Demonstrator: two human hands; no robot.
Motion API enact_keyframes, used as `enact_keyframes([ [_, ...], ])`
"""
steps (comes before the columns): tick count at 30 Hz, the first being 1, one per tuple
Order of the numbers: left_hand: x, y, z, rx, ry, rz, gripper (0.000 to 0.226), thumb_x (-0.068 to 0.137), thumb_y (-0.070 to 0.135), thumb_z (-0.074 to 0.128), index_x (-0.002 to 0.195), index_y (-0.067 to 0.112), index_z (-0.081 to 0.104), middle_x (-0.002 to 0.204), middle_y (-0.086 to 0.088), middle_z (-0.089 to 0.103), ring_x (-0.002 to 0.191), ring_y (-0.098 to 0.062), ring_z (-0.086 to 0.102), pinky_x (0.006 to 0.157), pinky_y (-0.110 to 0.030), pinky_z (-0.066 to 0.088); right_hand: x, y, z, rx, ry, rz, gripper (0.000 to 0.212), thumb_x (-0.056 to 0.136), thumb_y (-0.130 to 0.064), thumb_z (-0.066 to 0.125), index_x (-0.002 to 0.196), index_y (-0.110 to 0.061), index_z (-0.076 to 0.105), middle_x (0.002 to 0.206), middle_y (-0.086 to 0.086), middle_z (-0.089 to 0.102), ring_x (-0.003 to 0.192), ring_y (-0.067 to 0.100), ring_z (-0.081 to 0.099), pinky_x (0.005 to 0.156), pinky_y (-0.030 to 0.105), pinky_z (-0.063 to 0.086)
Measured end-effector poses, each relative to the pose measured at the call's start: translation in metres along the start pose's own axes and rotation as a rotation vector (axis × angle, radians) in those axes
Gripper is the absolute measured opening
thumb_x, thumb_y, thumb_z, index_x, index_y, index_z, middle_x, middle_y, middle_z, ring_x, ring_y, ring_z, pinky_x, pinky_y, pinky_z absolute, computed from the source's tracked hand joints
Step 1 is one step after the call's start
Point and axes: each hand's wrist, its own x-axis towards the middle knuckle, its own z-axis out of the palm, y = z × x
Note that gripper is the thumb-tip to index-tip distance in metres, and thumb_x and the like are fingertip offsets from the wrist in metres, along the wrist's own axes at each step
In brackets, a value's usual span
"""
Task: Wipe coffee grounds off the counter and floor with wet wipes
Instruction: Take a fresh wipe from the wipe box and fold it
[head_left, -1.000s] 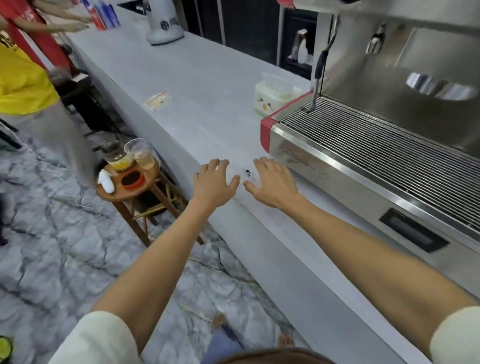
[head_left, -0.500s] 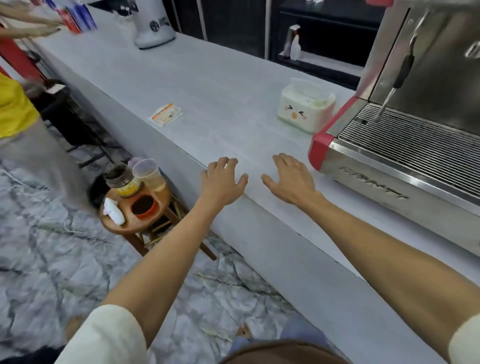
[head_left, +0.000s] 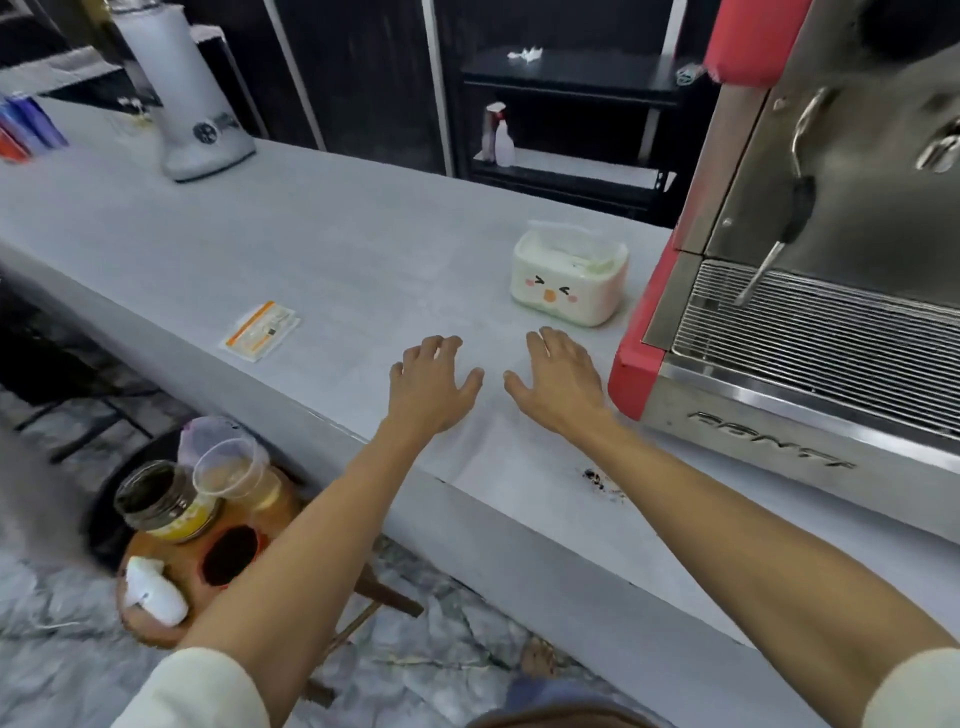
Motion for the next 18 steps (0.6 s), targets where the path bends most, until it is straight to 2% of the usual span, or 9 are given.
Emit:
enact_keyframes([
  [6,0.044,0.003,0.007,-0.023,-0.044,0.057,0.063,0.096,0.053,0.050,0.149,0.019,0.041,0.154,-0.006,0.041,0.138,-0.034,0.040,0.110,-0.049,0.034,0.028,0.001,0.000,-0.018,0.067,0.088,0.063,0.091,-0.047,0.045,0.136,-0.004,0.038,0.143,0.015,0.040,0.133,0.029,0.033,0.109,0.044,0.031],
  [10,0.074,0.008,0.002,-0.042,-0.054,0.120,0.064,0.097,0.053,0.051,0.149,0.019,0.040,0.155,-0.006,0.040,0.138,-0.033,0.039,0.110,-0.049,0.035,0.042,0.003,-0.007,0.013,0.098,0.141,0.063,0.090,-0.044,0.049,0.139,-0.005,0.036,0.150,0.012,0.032,0.139,0.029,0.026,0.110,0.045,0.031],
  [18,0.143,0.017,-0.008,-0.112,-0.040,0.310,0.065,0.095,0.052,0.054,0.148,0.018,0.040,0.152,-0.006,0.041,0.134,-0.034,0.043,0.103,-0.050,0.041,0.075,0.010,-0.023,-0.070,0.196,0.290,0.051,0.086,-0.035,0.051,0.129,-0.008,0.044,0.138,0.009,0.044,0.124,0.026,0.041,0.099,0.044,0.041],
])
